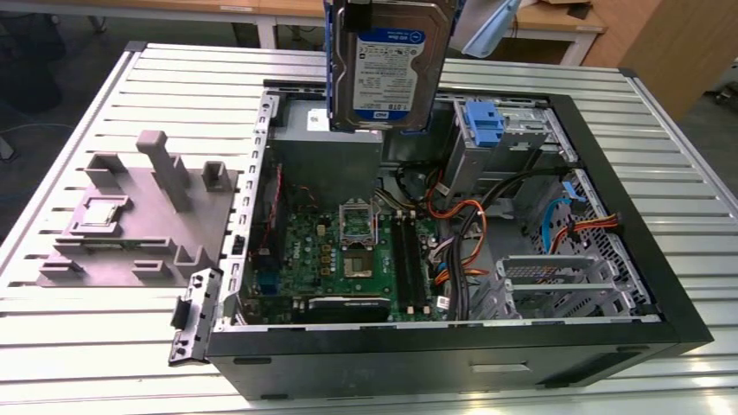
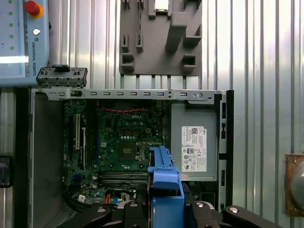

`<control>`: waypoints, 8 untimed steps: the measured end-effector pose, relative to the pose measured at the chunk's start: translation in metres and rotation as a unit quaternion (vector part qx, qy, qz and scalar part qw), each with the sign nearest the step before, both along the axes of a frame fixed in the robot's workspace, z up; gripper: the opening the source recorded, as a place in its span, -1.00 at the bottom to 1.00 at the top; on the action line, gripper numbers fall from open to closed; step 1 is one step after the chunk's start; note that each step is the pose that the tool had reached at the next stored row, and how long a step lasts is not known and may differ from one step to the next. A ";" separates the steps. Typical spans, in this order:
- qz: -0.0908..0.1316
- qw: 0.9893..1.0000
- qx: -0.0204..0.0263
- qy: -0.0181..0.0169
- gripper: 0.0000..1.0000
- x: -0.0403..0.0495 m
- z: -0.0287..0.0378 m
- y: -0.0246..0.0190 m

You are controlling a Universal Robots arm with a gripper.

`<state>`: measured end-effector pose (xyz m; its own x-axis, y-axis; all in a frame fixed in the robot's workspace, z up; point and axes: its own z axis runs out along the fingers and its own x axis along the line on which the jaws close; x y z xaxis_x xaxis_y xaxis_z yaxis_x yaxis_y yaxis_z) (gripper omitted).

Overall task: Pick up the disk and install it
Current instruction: 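Insert the disk into the insertion slot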

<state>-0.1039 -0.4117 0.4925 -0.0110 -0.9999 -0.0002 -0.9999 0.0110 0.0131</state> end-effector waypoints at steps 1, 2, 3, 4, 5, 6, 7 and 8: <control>0.000 1.000 0.000 0.000 -0.27 0.0000 0.0000 0.0000; 0.000 1.000 0.000 0.000 -0.27 0.0000 0.0000 0.0000; 0.000 1.000 0.000 0.000 -0.27 0.0000 0.0000 0.0000; 0.000 1.000 0.000 0.000 -0.27 0.0000 0.0000 0.0000; 0.000 1.000 0.000 0.000 -0.27 0.0000 0.0000 0.0000; 0.000 1.000 0.000 0.000 -0.27 0.0000 0.0000 0.0000; 0.000 1.000 0.000 0.000 -0.27 0.0000 0.0000 0.0000; 0.000 1.000 0.000 0.000 -0.27 0.0000 0.0000 -0.0001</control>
